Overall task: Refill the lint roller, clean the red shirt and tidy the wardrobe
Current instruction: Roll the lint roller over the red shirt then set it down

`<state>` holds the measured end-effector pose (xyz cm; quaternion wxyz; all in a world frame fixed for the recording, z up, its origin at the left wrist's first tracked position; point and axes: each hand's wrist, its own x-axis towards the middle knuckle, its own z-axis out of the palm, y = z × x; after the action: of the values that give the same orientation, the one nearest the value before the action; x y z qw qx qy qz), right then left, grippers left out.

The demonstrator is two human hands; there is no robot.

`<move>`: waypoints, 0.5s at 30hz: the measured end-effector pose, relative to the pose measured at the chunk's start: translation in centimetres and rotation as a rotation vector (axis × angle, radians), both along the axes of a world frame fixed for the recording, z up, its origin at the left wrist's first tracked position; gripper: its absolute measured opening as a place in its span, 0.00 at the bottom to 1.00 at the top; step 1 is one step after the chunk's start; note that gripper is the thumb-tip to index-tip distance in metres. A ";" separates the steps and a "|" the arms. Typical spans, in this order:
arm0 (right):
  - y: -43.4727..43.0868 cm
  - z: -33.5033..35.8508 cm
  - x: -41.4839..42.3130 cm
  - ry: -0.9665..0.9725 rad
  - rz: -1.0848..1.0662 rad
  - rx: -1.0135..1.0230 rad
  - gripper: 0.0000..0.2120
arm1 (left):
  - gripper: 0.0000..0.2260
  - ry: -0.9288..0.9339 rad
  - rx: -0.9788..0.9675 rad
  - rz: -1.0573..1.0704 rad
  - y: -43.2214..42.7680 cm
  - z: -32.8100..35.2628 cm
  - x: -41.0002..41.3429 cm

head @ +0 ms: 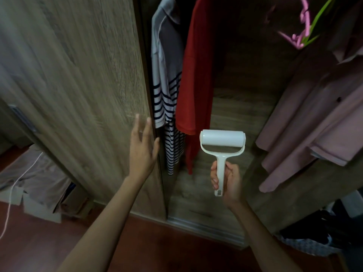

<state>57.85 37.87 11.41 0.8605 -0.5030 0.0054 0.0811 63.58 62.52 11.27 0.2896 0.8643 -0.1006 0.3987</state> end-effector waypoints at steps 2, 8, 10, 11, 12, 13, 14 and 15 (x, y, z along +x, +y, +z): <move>-0.4 -0.1 0.0 -0.027 -0.009 0.001 0.22 | 0.23 -0.081 0.001 -0.079 -2.5 1.4 0.3; -0.9 0.8 0.1 -0.030 -0.036 -0.017 0.21 | 0.30 0.116 -0.089 -0.204 -7.1 3.3 4.4; -0.7 1.0 0.1 -0.032 -0.038 -0.028 0.21 | 0.38 0.226 -0.127 -0.205 -7.9 3.2 5.7; -0.6 1.2 0.2 -0.036 -0.038 -0.030 0.21 | 0.41 0.271 -0.168 -0.195 -8.2 3.0 6.3; -0.6 1.3 0.3 -0.039 -0.039 -0.027 0.21 | 0.41 0.311 -0.222 -0.180 -8.5 2.9 6.8; -0.6 1.5 0.3 -0.038 -0.038 -0.021 0.21 | 0.37 0.330 -0.281 -0.154 -8.6 2.9 7.2; -0.6 1.6 0.4 -0.037 -0.037 -0.014 0.21 | 0.30 0.319 -0.333 -0.127 -8.6 2.8 7.6; -0.7 1.8 0.5 -0.040 -0.037 -0.007 0.21 | 0.21 0.284 -0.379 -0.104 -8.6 2.8 7.6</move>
<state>58.39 37.20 13.20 0.8600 -0.5073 -0.0022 0.0552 71.22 53.96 14.12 0.4782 0.8355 -0.0266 0.2695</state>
